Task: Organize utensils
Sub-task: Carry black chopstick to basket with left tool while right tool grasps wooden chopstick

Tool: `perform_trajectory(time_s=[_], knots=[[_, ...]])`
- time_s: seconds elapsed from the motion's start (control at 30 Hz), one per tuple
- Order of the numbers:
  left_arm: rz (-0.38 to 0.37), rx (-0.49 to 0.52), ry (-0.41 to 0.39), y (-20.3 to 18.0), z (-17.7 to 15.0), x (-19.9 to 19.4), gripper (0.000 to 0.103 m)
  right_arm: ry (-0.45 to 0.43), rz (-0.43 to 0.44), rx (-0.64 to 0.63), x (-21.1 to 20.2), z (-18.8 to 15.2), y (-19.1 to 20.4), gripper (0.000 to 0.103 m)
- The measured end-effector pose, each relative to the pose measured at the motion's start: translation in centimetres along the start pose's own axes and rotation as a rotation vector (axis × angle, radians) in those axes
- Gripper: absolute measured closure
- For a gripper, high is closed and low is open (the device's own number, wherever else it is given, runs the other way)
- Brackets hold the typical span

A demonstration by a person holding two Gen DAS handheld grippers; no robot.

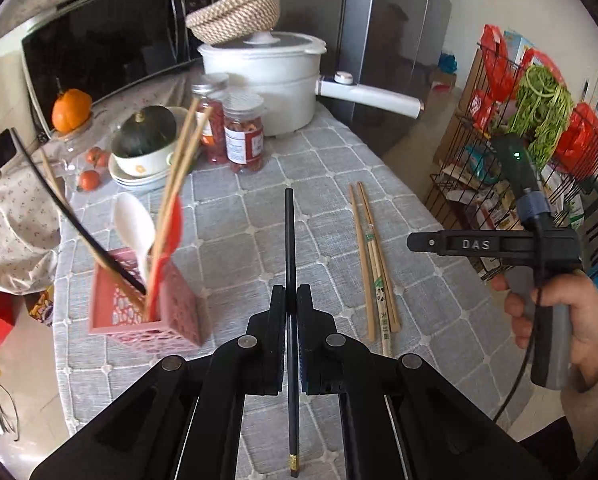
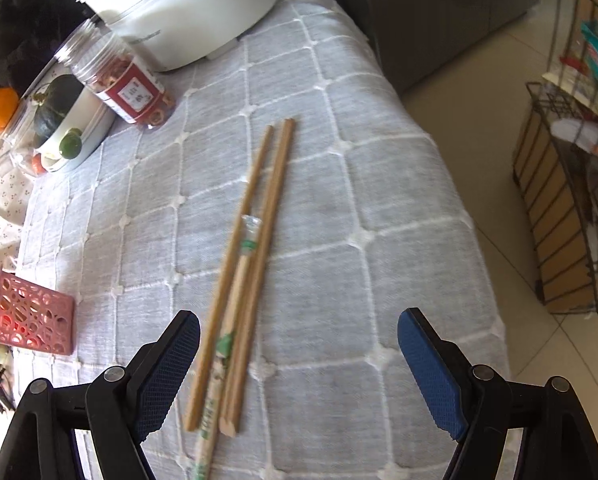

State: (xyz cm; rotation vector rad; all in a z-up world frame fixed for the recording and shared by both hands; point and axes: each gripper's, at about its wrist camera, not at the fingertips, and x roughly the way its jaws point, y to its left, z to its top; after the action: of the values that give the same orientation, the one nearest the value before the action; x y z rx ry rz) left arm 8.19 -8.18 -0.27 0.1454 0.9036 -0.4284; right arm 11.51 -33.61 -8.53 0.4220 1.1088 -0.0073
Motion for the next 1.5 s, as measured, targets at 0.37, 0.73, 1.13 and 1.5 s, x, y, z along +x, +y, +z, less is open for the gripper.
perform_trajectory(time_s=[0.37, 0.73, 1.13, 1.5], knots=[[-0.023, -0.066, -0.122, 4.6, -1.4, -5.1, 0.098, -0.055, 0.053, -0.049, 3.1, 3.6, 4.6, 0.076], [-0.06, -0.122, -0.118, 7.3, -1.8, -5.7, 0.098, -0.019, -0.022, 0.004, 8.3, 5.5, 3.9, 0.083], [-0.053, -0.103, -0.135, 6.8, -1.9, -6.0, 0.098, -0.172, -0.002, -0.018, 3.0, 3.7, 4.7, 0.097], [-0.057, -0.137, -0.246, 6.2, -2.0, -10.5, 0.098, -0.404, 0.14, -0.05, -11.0, -2.1, 6.7, 0.097]])
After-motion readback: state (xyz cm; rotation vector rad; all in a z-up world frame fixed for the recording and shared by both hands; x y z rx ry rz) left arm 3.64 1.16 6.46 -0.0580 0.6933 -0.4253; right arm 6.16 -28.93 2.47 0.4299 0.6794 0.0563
